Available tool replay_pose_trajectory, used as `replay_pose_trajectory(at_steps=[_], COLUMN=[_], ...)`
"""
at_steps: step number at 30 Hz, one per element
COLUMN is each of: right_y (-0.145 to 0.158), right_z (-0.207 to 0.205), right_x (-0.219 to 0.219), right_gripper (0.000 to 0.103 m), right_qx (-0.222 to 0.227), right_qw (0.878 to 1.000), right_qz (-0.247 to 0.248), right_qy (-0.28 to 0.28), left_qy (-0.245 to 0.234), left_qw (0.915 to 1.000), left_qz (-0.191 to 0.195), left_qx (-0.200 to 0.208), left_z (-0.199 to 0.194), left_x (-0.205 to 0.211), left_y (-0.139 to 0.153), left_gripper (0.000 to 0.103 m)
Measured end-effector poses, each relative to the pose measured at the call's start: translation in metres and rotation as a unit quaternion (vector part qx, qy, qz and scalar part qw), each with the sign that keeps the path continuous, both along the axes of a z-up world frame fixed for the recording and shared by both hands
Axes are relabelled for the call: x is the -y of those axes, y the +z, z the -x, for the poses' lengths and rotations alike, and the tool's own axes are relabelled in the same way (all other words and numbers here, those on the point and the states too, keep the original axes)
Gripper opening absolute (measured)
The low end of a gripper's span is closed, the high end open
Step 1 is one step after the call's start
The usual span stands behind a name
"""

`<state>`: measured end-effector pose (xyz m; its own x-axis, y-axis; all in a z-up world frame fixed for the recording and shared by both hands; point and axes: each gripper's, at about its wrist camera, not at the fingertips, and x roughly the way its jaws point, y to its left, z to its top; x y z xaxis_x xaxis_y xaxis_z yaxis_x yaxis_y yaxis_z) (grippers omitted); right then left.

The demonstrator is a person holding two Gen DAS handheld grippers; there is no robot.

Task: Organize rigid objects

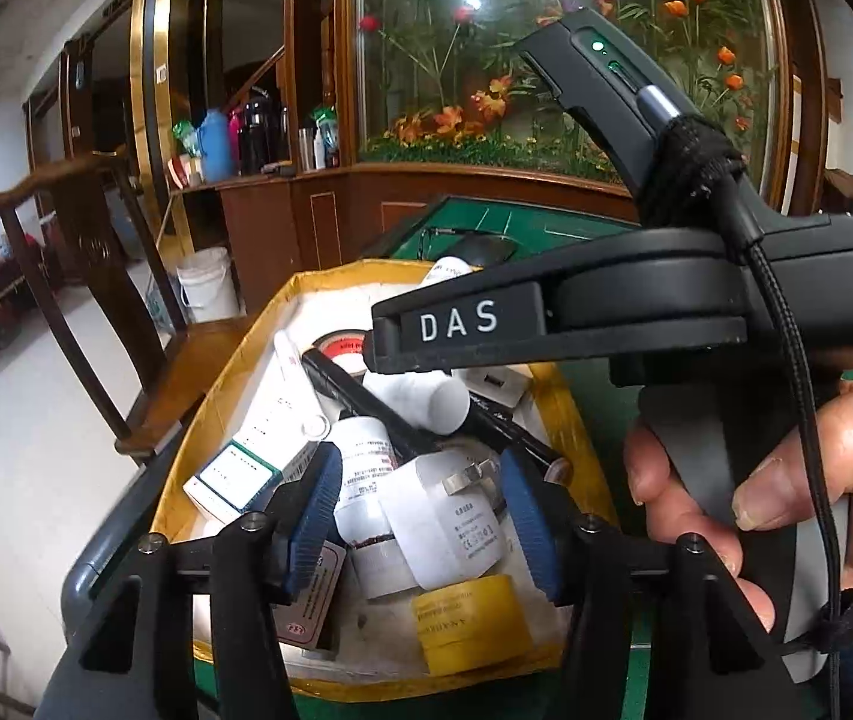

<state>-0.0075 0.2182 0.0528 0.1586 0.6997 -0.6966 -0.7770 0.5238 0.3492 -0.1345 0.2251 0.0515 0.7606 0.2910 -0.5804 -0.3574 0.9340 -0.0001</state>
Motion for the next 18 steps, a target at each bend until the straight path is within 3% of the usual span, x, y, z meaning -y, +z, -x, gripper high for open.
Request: replay_pose_trajectory(at_steps=[18], right_y=[0.025], right_z=[0.006], right_x=[0.066], right_gripper=[0.055], right_qx=[0.030], right_qw=[0.999], right_qz=[-0.035], right_qy=[-0.028], left_qy=[0.020], left_qw=[0.9981], left_qz=[-0.055], left_qx=[0.021], left_z=[0.006], left_x=[0.015], left_y=[0.010], left_gripper=[0.090])
